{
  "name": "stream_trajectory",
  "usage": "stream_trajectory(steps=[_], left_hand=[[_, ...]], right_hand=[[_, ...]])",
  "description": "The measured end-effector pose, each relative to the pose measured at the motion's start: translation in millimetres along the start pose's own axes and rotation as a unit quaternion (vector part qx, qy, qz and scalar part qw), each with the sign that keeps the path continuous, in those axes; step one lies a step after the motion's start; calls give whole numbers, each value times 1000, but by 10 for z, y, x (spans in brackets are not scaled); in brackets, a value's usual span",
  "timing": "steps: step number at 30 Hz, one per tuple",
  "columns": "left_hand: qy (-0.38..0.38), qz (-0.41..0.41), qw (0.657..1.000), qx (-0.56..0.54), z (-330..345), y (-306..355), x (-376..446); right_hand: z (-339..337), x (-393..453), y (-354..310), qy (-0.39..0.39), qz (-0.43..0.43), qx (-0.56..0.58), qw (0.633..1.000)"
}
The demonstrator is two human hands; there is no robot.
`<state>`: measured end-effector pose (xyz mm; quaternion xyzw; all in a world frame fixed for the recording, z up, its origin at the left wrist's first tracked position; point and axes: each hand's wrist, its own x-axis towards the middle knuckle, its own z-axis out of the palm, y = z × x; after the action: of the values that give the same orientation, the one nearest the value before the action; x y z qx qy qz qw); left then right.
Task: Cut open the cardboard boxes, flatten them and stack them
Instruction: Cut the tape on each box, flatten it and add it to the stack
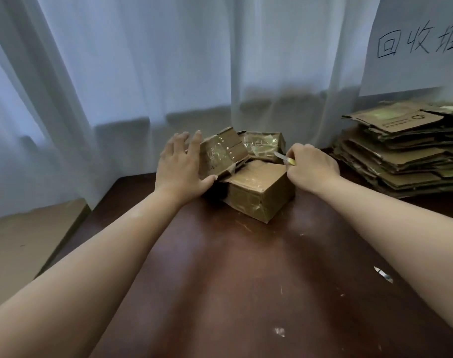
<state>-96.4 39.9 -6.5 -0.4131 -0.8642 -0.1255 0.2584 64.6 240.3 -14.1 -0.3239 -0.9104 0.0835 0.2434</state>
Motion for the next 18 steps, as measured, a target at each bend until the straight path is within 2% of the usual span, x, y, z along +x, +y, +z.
stream_trajectory(steps=[3,7,9,11,14,18], left_hand=[[-46,-34,998,21,95,-68,42],[-83,-66,994,-11,256,-88,48],[-51,-64,995,-58,275,-108,34],[13,-39,995,-90,220,-121,5],[110,40,992,-51,62,-123,-49],[188,115,975,-14,-154,-81,-98]], right_hand=[[108,-18,-92,-11,3,-15,1000],[177,-58,-100,-18,8,-6,1000],[144,-61,-83,-21,8,4,1000],[97,-66,-69,-18,8,17,1000],[7,-69,-63,10,16,53,998],[-183,-99,-139,77,16,184,980]])
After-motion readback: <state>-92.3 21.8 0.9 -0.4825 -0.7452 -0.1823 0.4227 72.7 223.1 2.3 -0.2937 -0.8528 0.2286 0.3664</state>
